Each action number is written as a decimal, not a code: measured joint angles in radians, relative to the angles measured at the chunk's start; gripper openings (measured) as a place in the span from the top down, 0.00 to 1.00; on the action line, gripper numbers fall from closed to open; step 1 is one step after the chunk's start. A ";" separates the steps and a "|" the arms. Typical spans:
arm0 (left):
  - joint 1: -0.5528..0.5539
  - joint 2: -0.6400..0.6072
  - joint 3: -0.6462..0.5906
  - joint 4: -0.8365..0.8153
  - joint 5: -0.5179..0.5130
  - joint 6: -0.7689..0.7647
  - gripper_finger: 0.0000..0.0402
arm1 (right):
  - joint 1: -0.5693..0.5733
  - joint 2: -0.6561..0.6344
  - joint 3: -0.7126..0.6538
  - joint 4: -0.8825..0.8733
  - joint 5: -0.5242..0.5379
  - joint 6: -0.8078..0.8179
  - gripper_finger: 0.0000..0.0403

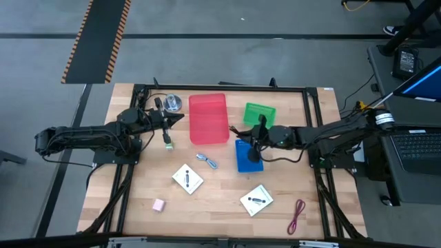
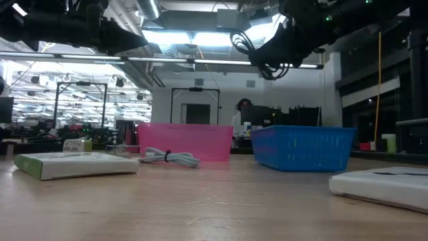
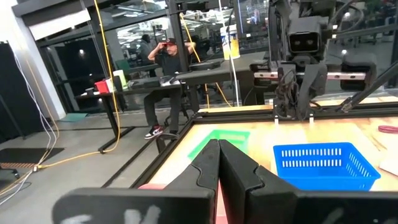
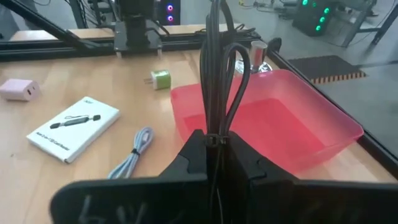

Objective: Pick and place items into bin
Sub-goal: Put the black charger cable into the pink bin

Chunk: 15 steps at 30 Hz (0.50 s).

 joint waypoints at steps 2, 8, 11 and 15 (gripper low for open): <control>0.000 0.000 0.000 0.000 0.001 0.000 0.99 | -0.007 0.001 0.000 0.002 0.000 -0.003 0.97; 0.000 0.000 0.000 -0.016 0.001 0.000 0.99 | -0.018 0.006 0.000 0.082 0.000 -0.068 0.97; 0.000 0.000 0.000 -0.032 0.002 0.000 0.99 | -0.029 0.028 0.000 0.121 -0.001 -0.117 0.97; 0.000 0.000 0.000 -0.041 0.002 0.000 0.99 | -0.068 0.085 0.038 0.117 -0.051 -0.142 0.97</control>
